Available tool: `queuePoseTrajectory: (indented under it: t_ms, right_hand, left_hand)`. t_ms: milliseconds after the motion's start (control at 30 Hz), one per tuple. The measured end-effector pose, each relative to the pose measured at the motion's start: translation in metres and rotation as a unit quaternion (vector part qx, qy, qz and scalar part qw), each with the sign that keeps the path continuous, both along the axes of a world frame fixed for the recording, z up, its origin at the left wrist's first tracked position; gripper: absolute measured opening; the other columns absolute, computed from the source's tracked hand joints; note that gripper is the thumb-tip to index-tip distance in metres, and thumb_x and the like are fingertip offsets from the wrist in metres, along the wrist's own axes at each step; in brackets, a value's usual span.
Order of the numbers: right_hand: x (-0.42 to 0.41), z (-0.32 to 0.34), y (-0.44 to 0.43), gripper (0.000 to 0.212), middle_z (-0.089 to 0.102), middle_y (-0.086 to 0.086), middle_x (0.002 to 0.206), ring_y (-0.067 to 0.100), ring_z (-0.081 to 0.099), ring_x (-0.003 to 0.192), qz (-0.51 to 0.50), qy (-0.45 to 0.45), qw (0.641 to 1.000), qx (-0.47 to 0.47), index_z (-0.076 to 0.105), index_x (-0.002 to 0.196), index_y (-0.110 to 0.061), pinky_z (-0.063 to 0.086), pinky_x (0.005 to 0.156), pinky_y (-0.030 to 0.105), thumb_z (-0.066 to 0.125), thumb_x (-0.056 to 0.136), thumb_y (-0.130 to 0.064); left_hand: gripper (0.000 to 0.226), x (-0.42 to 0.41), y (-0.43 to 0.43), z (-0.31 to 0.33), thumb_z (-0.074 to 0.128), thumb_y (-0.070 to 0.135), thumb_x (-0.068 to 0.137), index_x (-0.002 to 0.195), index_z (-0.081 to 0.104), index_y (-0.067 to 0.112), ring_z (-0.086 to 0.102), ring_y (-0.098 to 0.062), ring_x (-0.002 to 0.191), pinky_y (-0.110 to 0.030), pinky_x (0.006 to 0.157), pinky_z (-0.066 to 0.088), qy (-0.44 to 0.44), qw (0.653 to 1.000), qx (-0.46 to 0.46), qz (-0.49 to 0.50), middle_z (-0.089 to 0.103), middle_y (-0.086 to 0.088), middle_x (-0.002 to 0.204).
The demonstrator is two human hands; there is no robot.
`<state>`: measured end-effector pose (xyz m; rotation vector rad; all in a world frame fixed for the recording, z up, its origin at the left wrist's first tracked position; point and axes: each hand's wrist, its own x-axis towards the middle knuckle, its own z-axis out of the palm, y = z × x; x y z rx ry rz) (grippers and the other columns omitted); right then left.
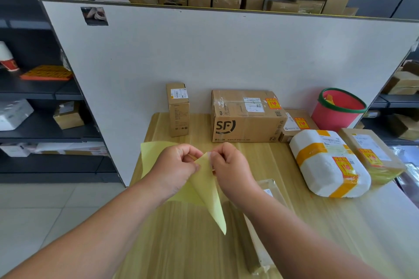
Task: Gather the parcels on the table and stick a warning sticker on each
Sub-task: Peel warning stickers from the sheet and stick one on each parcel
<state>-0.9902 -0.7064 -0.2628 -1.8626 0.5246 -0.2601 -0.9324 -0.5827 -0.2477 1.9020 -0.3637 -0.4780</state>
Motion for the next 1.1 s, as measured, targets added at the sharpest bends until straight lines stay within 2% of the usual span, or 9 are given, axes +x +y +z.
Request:
queuePoseTrajectory:
  t_ms: [100, 267, 400, 633, 767, 833, 900, 967, 1100]
  right_hand:
    - [0.002, -0.003, -0.002, 0.017, 0.061, 0.009, 0.082, 0.019, 0.056, 0.073, -0.057, 0.027, 0.990, 0.129, 0.055, 0.089, -0.009, 0.054, 0.074, 0.043, 0.041, 0.096, -0.014]
    - [-0.002, -0.003, -0.015, 0.019, 0.062, 0.006, 0.085, 0.018, 0.060, 0.078, -0.115, 0.028, 0.964, 0.239, 0.055, 0.091, -0.008, 0.052, 0.075, 0.033, 0.038, 0.100, -0.011]
    - [-0.002, -0.004, -0.027, 0.018, 0.059, 0.005, 0.084, 0.016, 0.056, 0.074, -0.177, 0.047, 0.953, 0.243, 0.054, 0.092, -0.011, 0.051, 0.071, 0.034, 0.039, 0.100, -0.013]
    - [-0.008, -0.024, -0.036, 0.018, 0.059, 0.006, 0.085, 0.019, 0.058, 0.079, -0.219, 0.062, 0.956, 0.184, 0.056, 0.094, -0.012, 0.054, 0.085, 0.039, 0.040, 0.100, -0.016]
    - [-0.011, -0.042, -0.024, 0.018, 0.060, 0.010, 0.086, 0.019, 0.058, 0.075, -0.200, 0.076, 0.963, 0.165, 0.056, 0.101, -0.001, 0.054, 0.078, 0.035, 0.042, 0.099, -0.012]
    - [-0.012, -0.049, -0.018, 0.017, 0.061, 0.009, 0.086, 0.016, 0.059, 0.073, -0.189, 0.084, 0.965, 0.162, 0.056, 0.099, -0.001, 0.053, 0.072, 0.030, 0.042, 0.098, -0.011]
    - [-0.013, -0.052, -0.013, 0.018, 0.063, 0.007, 0.086, 0.013, 0.060, 0.071, -0.175, 0.091, 0.968, 0.154, 0.057, 0.099, -0.002, 0.051, 0.068, 0.027, 0.042, 0.098, -0.011]
    - [-0.015, -0.053, -0.011, 0.018, 0.064, 0.006, 0.086, 0.012, 0.060, 0.071, -0.164, 0.098, 0.972, 0.135, 0.058, 0.099, -0.005, 0.050, 0.066, 0.026, 0.043, 0.098, -0.014]
    - [-0.018, -0.051, -0.007, 0.016, 0.065, 0.005, 0.078, 0.016, 0.058, 0.070, -0.158, 0.099, 0.975, 0.119, 0.058, 0.092, -0.005, 0.048, 0.067, 0.032, 0.046, 0.096, -0.016]
  left_hand:
    - [0.017, 0.003, 0.004, -0.006, 0.059, -0.003, 0.086, 0.088, 0.066, 0.013, 0.051, -0.015, 0.070, -0.024, 0.067, 0.043, 0.029, 0.999, 0.003, 0.023, 0.052, -0.002, 0.069]
    - [0.021, 0.016, 0.017, -0.031, 0.055, -0.006, 0.086, 0.083, 0.062, 0.014, 0.057, -0.021, 0.076, -0.033, 0.069, 0.049, 0.141, 0.986, -0.019, 0.092, 0.061, -0.007, 0.079]
    - [0.023, 0.029, 0.027, -0.066, 0.053, -0.008, 0.087, 0.080, 0.059, 0.014, 0.056, -0.024, 0.075, -0.031, 0.061, 0.046, 0.219, 0.962, -0.028, 0.160, 0.063, -0.011, 0.083]
    - [0.024, 0.033, 0.052, -0.149, 0.050, -0.008, 0.089, 0.081, 0.055, 0.014, 0.058, -0.030, 0.083, -0.032, 0.056, 0.045, 0.302, 0.917, 0.018, 0.262, 0.061, -0.017, 0.099]
    - [0.019, 0.021, 0.062, -0.180, 0.055, -0.004, 0.085, 0.085, 0.061, 0.013, 0.057, -0.031, 0.089, -0.033, 0.064, 0.049, 0.301, 0.905, 0.079, 0.289, 0.063, -0.017, 0.106]
    - [0.021, 0.016, 0.064, -0.185, 0.060, 0.002, 0.084, 0.104, 0.063, 0.008, 0.056, -0.030, 0.088, -0.033, 0.072, 0.047, 0.294, 0.911, 0.124, 0.260, 0.063, -0.016, 0.109]
    - [0.040, 0.010, 0.062, -0.175, 0.064, 0.013, 0.083, 0.122, 0.055, 0.008, 0.055, -0.030, 0.094, -0.033, 0.074, 0.045, 0.214, 0.924, 0.248, 0.197, 0.059, -0.013, 0.118]
    - [0.040, 0.004, 0.054, -0.157, 0.063, 0.022, 0.083, 0.122, 0.056, 0.016, 0.056, -0.029, 0.103, -0.035, 0.079, 0.047, 0.038, 0.930, 0.337, 0.139, 0.058, -0.007, 0.119]
    - [0.006, -0.024, 0.012, -0.098, 0.066, 0.019, 0.084, 0.090, 0.069, 0.019, 0.057, -0.016, 0.089, -0.028, 0.074, 0.040, -0.234, 0.962, 0.142, 0.011, 0.062, 0.008, 0.088]
